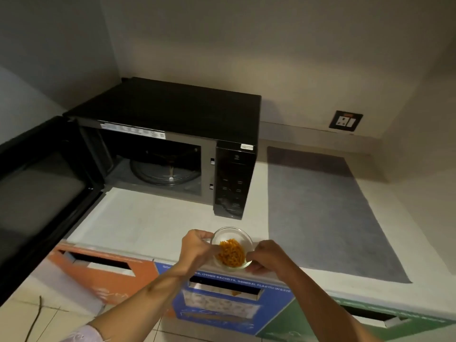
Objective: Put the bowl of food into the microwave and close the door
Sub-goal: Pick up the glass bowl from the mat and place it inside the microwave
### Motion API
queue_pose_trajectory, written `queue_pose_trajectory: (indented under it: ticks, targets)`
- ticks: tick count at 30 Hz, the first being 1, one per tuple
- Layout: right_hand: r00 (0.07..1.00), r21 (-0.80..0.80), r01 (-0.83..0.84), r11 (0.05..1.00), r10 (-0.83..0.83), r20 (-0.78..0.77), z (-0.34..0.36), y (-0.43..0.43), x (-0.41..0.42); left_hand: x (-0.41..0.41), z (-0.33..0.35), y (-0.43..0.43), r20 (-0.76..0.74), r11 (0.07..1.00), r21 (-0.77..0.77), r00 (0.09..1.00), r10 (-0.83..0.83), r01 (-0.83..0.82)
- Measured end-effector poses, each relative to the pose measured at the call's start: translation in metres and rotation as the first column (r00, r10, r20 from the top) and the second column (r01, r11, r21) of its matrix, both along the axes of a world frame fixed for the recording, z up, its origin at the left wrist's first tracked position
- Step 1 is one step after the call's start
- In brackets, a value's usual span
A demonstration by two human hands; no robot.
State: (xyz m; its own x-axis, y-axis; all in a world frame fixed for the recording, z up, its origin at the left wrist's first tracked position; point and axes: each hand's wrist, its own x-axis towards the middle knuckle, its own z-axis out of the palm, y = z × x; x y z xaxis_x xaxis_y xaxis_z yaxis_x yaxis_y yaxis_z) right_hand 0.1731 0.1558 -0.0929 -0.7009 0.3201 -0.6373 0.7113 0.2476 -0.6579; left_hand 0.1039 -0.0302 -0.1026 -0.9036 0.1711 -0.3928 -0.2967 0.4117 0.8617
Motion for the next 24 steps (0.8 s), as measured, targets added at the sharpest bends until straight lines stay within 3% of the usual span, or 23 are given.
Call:
queue_pose_trajectory:
  ticks: [5,12,19,24]
  targets:
    - [0.987,0.167,-0.101,0.981,0.119,-0.104,0.007,-0.059,-0.031,-0.024,0.016,-0.055,0.011,0.99,-0.02,0.99,0.138,-0.138]
    - [0.918,0.007,0.064,0.998,-0.056,-0.392,0.022,-0.129,-0.088,-0.087,0.053,-0.11,-0.083,0.973,-0.011,0.97,0.227,-0.229]
    - [0.831,-0.111,0.225,0.968,-0.25,-0.498,0.048,-0.169,-0.15,-0.156,0.082,-0.13,-0.154,0.973,-0.009,0.962,0.225,-0.229]
    - [0.792,-0.045,0.283,0.958,-0.26,-0.552,0.05,-0.179,-0.193,-0.197,0.082,-0.13,-0.206,0.977,-0.067,0.96,0.187,-0.205]
